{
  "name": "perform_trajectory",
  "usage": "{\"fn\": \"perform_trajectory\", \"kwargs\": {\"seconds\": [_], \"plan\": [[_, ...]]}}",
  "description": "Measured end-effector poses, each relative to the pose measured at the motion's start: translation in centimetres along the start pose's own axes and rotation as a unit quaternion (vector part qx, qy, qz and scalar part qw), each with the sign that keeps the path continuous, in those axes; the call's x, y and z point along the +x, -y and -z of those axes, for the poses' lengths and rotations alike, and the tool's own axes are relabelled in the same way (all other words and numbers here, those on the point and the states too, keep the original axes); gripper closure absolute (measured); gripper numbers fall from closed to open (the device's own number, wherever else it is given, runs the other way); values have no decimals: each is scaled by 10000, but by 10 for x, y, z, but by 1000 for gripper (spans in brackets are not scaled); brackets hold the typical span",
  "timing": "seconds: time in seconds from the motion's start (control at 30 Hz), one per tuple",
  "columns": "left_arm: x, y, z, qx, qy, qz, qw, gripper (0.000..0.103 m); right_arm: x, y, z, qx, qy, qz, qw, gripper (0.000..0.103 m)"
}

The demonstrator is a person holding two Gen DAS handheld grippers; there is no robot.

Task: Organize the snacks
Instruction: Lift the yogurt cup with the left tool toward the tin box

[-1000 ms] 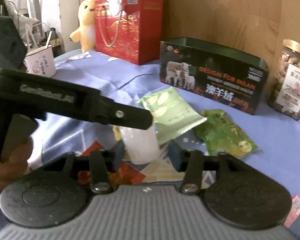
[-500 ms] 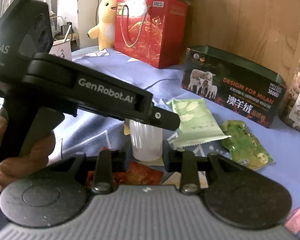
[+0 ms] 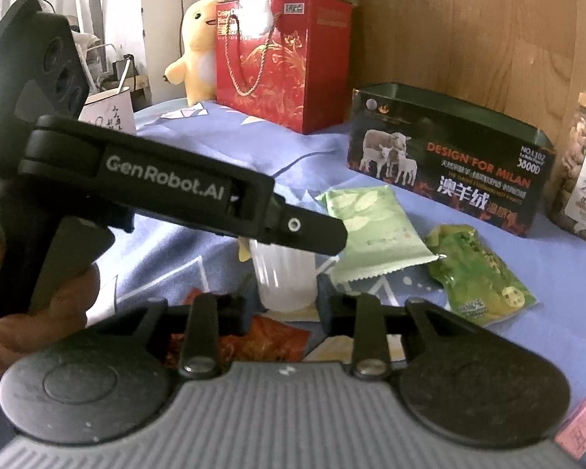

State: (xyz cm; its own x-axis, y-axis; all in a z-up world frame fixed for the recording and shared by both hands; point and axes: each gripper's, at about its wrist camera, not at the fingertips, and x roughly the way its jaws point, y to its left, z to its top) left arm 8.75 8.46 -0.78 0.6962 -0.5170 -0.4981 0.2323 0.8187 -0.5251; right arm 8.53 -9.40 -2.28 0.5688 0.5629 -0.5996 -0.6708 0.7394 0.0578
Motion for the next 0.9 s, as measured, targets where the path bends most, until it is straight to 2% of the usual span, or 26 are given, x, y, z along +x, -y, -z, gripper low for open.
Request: {"fn": "perform_trajectory", "kwargs": {"seconds": [0.2, 0.4, 0.67, 0.77, 0.8, 0.9], "plan": [[-1, -1, 0, -17, 47, -43, 10000, 50, -1, 2, -3, 162, 110, -16, 9998, 69], [5, -4, 0, -79, -48, -169, 9998, 59, 4, 1, -2, 59, -25, -24, 10000, 68], [6, -5, -1, -58, -65, -172, 9998, 57, -4, 5, 5, 137, 5, 18, 9999, 61], [6, -4, -1, -42, -68, -156, 9998, 56, -5, 5, 5, 153, -5, 10, 9999, 63], [6, -4, -1, -34, -62, -161, 9998, 56, -5, 4, 4, 158, -17, -45, 9999, 71], [5, -5, -1, -43, -30, -171, 9998, 57, -3, 0, 4, 58, 5, 30, 10000, 71]]}}
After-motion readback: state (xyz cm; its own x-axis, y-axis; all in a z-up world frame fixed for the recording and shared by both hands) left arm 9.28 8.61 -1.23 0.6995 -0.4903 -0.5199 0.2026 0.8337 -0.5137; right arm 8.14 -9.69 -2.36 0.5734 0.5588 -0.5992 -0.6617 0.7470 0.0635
